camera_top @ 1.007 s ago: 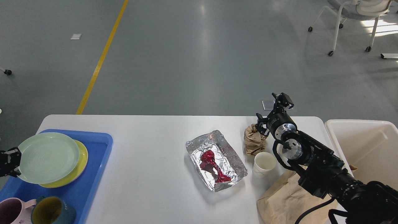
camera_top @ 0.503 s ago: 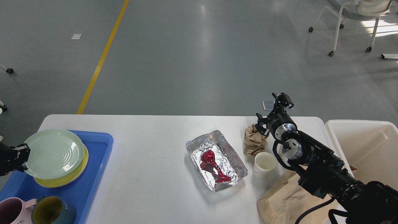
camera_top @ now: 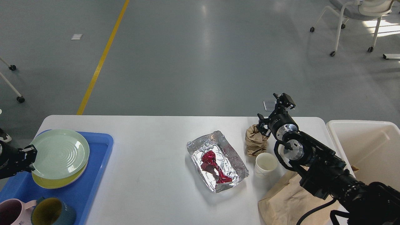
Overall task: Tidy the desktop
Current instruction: 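Lower the saucer flat onto the yellow plate and open the left gripper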
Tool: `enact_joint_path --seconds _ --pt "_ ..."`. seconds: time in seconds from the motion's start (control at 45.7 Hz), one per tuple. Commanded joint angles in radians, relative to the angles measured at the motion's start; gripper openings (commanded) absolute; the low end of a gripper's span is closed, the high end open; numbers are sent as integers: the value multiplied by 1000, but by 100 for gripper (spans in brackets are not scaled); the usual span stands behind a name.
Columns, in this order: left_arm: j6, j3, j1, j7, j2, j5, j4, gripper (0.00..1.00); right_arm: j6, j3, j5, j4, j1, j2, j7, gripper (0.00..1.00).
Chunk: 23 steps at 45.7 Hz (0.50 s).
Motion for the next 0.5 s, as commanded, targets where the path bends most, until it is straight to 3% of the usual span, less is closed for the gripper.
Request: enact_joint_path --seconds 0.0,0.197,0.482 --pt "30 0 9 0 0 -1 0 74 0 0 0 0 0 1 0 100" --pt "35 0 12 0 -2 1 -2 92 0 0 0 0 0 1 0 100" --pt "27 0 15 -2 -2 2 -14 96 0 0 0 -1 0 -1 0 100"
